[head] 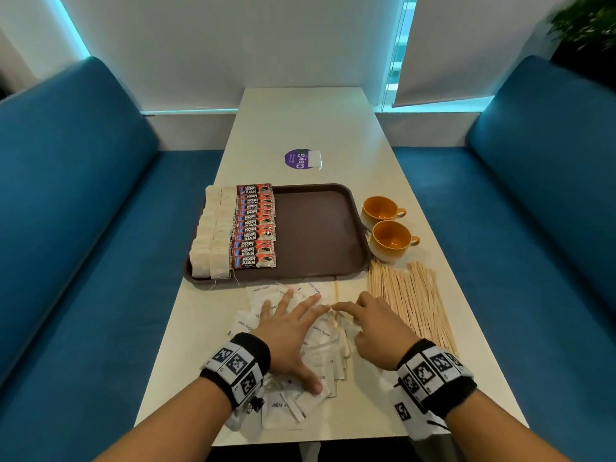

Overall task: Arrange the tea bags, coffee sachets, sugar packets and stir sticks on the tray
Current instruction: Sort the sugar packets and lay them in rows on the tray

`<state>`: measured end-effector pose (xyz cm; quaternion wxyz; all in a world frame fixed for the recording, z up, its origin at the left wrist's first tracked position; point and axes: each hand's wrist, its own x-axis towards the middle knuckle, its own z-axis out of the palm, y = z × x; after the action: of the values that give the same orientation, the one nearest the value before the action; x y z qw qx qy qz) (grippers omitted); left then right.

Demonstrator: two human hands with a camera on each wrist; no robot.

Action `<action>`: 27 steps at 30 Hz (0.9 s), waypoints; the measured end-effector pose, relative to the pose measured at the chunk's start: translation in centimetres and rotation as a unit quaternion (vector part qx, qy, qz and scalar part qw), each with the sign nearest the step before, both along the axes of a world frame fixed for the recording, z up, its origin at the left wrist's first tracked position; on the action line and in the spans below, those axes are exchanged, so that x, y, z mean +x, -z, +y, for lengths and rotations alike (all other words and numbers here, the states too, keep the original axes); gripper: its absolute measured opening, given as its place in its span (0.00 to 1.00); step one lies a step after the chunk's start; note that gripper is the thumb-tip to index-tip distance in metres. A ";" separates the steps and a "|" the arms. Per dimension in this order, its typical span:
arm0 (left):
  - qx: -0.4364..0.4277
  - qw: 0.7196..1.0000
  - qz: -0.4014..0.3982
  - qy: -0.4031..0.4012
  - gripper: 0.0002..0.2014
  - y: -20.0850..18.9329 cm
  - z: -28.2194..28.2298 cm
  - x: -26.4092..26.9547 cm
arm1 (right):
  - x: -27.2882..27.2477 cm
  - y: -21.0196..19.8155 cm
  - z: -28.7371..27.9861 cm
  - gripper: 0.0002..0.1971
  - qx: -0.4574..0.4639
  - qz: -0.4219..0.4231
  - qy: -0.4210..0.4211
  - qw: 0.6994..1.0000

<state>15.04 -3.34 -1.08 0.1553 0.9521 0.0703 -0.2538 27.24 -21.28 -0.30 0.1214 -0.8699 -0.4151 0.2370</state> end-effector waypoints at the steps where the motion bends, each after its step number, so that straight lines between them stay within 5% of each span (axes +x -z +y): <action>1: -0.002 1.000 -0.002 -0.001 0.68 0.0 0.1 -0.1 | 0.0 0.0 0.3 0.35 -0.017 -0.014 -0.013 1.000; 15: -0.040 0.999 -0.023 -0.013 0.52 -0.2 1.2 -0.6 | 0.7 0.7 -2.7 0.20 0.031 -0.077 0.045 0.996; 19: -0.111 0.981 -0.143 -0.066 0.35 -1.1 2.4 -1.4 | -1.3 -0.1 -0.8 0.14 0.086 0.013 0.051 0.995; 22: -0.135 0.962 -0.216 -0.098 0.18 -1.7 3.5 -2.7 | -2.7 -0.4 0.2 0.28 0.051 0.054 0.057 0.996; 25: -0.122 0.965 -0.203 -0.111 0.08 -2.5 3.4 -3.7 | -3.5 -0.3 0.8 0.30 0.028 0.054 0.056 0.997; 27: -0.129 0.970 -0.169 -0.115 0.09 -2.7 2.8 -4.3 | -3.6 -0.1 1.1 0.26 0.041 0.082 0.077 0.993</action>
<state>10.70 -0.57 1.60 0.3146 0.9386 0.1189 -0.0768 23.66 -20.16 -0.22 0.2084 -0.8714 -0.3448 0.2798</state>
